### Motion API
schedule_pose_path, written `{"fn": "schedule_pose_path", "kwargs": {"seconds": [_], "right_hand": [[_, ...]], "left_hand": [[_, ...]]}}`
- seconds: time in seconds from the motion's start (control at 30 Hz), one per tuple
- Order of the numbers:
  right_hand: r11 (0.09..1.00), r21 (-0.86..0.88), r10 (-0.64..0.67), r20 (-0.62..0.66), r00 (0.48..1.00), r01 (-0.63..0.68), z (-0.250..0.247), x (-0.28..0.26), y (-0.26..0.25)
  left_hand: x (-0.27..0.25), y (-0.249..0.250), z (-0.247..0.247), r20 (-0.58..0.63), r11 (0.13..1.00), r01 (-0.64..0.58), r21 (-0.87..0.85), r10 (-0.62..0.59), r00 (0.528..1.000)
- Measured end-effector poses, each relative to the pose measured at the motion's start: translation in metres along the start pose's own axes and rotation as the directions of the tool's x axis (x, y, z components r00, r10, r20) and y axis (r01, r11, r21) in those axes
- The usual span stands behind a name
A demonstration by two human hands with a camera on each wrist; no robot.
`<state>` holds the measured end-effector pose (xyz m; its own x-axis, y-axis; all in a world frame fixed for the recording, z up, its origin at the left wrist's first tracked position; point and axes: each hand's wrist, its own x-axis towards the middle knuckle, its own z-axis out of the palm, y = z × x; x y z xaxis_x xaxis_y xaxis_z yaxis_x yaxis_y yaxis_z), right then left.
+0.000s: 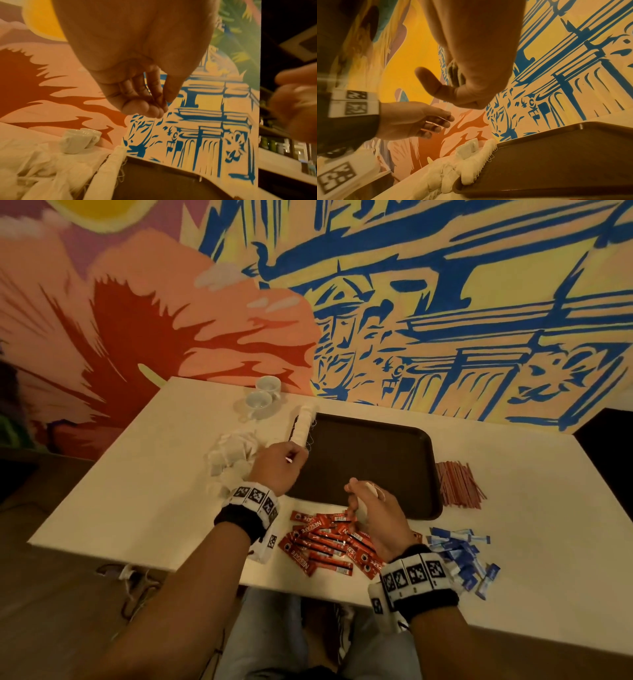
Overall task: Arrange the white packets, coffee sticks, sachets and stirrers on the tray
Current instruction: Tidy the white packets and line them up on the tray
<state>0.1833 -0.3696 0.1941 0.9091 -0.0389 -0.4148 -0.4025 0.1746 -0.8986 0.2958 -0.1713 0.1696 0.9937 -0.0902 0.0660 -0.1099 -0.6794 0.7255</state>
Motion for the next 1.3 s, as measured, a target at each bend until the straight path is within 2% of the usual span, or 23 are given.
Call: {"fn": "schedule_pose_path", "kwargs": {"seconds": [0.1, 0.2, 0.37, 0.5, 0.63, 0.9, 1.1, 1.2, 1.3], "right_hand": [[0.984, 0.174, 0.016, 0.066, 0.998, -0.027, 0.002, -0.007, -0.003], [0.973, 0.229, -0.003, 0.116, 0.993, -0.024, 0.003, -0.014, -0.008], [0.988, 0.157, -0.027, 0.127, 0.991, 0.007, 0.005, -0.024, -0.006], [0.992, 0.126, -0.017, 0.166, 0.986, -0.004, 0.005, -0.024, -0.003], [0.997, 0.069, -0.051, 0.164, 0.985, 0.04, 0.006, -0.027, -0.002], [0.991, 0.025, -0.131, 0.138, 0.982, 0.128, 0.007, -0.036, -0.004], [0.99, -0.031, -0.131, 0.12, 0.984, 0.136, 0.005, -0.035, -0.005], [0.993, -0.025, -0.117, 0.086, 0.989, 0.119, 0.005, -0.034, -0.005], [0.99, -0.054, -0.128, -0.005, 0.992, 0.127, 0.003, -0.031, -0.004]], "left_hand": [[-0.038, 0.012, -0.003, 0.104, 0.993, -0.031, -0.114, 0.043, 0.994], [-0.069, 0.023, -0.004, 0.198, 0.977, -0.026, -0.213, 0.069, 0.978], [-0.099, 0.039, -0.014, 0.224, 0.948, -0.022, -0.319, 0.098, 0.97], [-0.106, 0.04, -0.021, 0.233, 0.94, -0.03, -0.34, 0.115, 0.966], [-0.108, 0.041, -0.025, 0.245, 0.918, -0.026, -0.395, 0.133, 0.96], [-0.11, 0.039, -0.018, 0.262, 0.868, 0.09, -0.489, 0.048, 0.964], [-0.113, 0.049, -0.021, 0.298, 0.856, 0.047, -0.515, 0.127, 0.946], [-0.112, 0.051, -0.026, 0.328, 0.868, 0.054, -0.493, 0.129, 0.936], [-0.106, 0.052, -0.033, 0.313, 0.895, 0.046, -0.444, 0.107, 0.944]]}}
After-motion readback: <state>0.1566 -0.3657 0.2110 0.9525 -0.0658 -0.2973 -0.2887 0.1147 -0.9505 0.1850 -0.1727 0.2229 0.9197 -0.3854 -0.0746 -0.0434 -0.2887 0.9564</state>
